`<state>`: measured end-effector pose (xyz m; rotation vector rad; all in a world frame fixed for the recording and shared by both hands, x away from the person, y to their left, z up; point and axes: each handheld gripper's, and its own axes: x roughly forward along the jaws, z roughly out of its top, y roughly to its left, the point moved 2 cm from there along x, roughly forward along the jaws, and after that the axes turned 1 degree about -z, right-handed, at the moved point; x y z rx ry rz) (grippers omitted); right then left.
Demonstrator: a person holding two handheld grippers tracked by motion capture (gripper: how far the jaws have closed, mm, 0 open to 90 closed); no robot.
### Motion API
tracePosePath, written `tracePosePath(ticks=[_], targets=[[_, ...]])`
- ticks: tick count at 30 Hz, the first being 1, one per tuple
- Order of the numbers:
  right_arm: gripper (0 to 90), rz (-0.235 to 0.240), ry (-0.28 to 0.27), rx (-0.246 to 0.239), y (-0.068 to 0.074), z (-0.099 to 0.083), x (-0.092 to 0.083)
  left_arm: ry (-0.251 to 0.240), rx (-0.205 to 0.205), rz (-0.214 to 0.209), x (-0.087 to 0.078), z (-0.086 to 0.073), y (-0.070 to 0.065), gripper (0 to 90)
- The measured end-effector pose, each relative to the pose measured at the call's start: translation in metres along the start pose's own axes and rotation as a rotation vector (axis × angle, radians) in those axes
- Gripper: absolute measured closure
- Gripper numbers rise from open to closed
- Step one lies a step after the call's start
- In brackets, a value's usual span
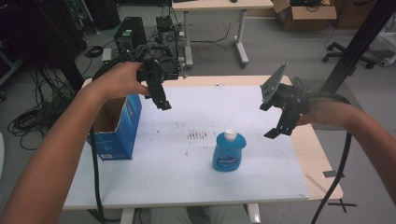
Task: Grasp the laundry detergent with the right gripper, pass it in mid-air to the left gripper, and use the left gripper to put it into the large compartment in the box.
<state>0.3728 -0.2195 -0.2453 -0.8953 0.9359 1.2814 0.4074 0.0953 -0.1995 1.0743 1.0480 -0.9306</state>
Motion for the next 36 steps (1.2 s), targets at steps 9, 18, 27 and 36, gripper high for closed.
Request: tracePosePath(ticks=[9, 18, 27, 36], targets=[[3.8, 0.004, -0.009, -0.007, 0.001, -0.001, 0.000, 0.003, -0.005, 0.005, -0.001, 0.000, -0.001, 6.0], [3.9, 0.006, -0.043, -0.015, 0.005, -0.006, 0.003, 0.005, -0.004, 0.010, -0.002, 0.001, -0.002, 6.0], [3.6, 0.009, -0.109, -0.013, 0.006, -0.012, 0.009, 0.007, -0.002, 0.013, -0.001, 0.002, -0.003, 6.0], [3.5, 0.006, -0.157, 0.001, 0.008, -0.023, 0.021, 0.007, -0.002, 0.017, -0.001, 0.002, -0.003, 6.0]])
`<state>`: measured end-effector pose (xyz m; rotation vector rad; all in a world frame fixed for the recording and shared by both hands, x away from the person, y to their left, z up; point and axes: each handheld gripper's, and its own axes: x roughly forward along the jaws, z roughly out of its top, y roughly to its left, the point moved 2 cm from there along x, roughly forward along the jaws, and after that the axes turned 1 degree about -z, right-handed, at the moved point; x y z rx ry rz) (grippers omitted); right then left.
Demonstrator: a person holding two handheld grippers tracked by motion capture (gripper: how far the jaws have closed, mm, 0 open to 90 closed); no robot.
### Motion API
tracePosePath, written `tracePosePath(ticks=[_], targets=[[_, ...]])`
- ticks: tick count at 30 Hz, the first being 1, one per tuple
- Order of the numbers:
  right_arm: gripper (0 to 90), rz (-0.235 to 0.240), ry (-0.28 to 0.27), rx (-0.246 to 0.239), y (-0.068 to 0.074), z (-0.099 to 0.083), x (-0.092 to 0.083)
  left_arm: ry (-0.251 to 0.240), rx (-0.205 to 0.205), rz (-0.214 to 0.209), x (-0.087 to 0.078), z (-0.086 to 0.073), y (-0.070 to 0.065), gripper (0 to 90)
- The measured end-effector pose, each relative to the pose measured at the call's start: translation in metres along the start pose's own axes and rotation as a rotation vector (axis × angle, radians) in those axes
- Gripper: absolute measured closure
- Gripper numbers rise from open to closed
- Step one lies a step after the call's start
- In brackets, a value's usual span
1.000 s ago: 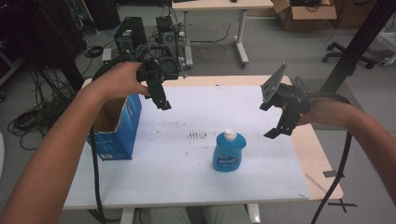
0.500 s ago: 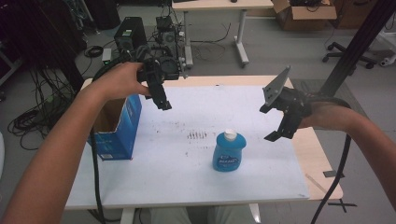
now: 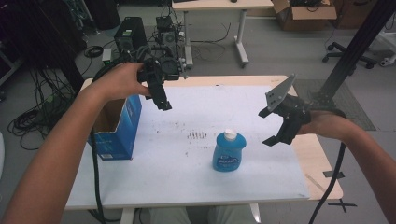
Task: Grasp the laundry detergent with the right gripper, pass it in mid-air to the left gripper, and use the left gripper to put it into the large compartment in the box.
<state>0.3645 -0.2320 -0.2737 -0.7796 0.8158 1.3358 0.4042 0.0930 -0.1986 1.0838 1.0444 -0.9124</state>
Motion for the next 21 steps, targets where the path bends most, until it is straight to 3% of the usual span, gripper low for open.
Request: tracePosePath(ticks=[12, 21], targets=[[3.4, 0.008, -0.049, 0.007, 0.001, -0.011, 0.011, -0.004, -0.001, 0.005, 0.000, 0.001, -0.001, 5.9], [3.3, 0.022, -0.120, 0.006, 0.003, -0.019, 0.025, 0.001, 0.002, 0.001, 0.001, 0.002, 0.000, 6.0]])
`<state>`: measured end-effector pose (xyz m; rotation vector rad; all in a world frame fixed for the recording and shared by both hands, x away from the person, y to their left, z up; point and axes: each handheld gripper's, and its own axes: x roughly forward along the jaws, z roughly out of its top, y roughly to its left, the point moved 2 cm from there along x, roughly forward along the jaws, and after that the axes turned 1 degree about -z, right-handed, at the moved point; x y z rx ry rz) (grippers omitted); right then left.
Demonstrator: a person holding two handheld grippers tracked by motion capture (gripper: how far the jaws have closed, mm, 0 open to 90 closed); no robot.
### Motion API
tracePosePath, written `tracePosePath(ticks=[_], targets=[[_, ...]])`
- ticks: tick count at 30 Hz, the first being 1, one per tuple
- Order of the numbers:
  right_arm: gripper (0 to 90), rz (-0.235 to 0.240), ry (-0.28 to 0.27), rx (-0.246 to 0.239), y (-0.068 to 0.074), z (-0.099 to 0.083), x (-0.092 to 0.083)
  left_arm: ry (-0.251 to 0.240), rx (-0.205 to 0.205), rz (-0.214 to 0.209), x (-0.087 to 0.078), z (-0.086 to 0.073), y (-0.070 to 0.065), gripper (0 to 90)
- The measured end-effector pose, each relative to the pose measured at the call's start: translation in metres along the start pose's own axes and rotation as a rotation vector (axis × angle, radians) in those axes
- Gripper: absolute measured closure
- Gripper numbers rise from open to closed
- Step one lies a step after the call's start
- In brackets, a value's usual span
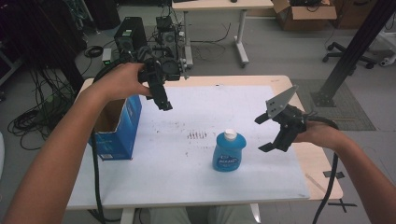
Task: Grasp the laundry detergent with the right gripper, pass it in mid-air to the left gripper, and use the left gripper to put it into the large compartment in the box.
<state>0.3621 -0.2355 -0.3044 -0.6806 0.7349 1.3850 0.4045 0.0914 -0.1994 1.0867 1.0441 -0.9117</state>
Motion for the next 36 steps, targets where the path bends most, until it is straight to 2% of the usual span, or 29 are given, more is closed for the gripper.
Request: tracePosePath(ticks=[21, 29, 36], targets=[[2.7, 0.033, -0.127, 0.039, 0.001, -0.022, 0.030, 0.010, 0.002, -0.008, 0.003, 0.003, -0.001, 6.0], [2.6, 0.038, -0.172, 0.044, 0.002, -0.026, 0.035, 0.009, 0.005, -0.011, 0.004, 0.005, -0.001, 5.9], [2.6, 0.047, -0.224, 0.068, 0.003, -0.034, 0.041, 0.009, 0.002, -0.009, 0.005, 0.005, -0.001, 5.9]])
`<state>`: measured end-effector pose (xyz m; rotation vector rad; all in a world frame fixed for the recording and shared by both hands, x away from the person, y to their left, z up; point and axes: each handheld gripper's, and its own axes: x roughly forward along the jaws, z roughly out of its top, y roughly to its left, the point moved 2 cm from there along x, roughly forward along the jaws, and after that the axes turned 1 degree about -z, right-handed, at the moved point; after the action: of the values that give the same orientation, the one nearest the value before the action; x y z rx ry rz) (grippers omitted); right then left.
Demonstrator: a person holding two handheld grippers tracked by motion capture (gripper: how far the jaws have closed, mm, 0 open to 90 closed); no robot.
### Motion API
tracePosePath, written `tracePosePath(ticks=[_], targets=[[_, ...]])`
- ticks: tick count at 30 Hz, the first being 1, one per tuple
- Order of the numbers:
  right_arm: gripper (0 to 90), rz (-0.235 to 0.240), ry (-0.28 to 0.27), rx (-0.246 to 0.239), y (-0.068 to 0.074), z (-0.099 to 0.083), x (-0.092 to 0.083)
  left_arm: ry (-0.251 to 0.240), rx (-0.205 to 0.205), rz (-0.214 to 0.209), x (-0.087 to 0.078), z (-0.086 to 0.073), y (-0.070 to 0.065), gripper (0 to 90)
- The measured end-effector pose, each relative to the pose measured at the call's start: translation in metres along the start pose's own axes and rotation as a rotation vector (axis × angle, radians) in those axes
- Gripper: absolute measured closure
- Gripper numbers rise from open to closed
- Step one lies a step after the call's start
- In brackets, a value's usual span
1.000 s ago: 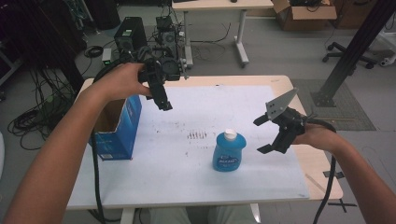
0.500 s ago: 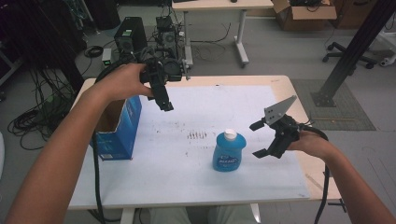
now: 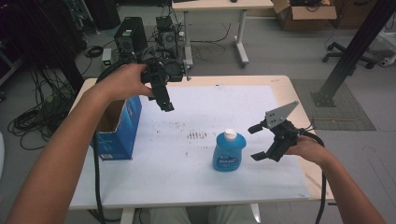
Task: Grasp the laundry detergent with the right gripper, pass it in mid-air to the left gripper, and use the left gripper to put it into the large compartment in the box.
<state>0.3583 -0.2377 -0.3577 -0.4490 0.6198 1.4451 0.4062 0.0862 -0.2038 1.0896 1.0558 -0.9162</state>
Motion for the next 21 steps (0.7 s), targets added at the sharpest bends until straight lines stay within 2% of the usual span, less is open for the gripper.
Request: tracePosePath(ticks=[9, 21], targets=[[2.5, 0.006, -0.049, 0.017, 0.001, -0.008, 0.008, 0.002, 0.000, -0.001, 0.000, 0.001, -0.001, 6.0], [2.2, 0.007, -0.083, 0.029, 0.001, -0.015, 0.011, 0.007, -0.001, -0.003, 0.001, 0.001, 0.000, 6.0]])
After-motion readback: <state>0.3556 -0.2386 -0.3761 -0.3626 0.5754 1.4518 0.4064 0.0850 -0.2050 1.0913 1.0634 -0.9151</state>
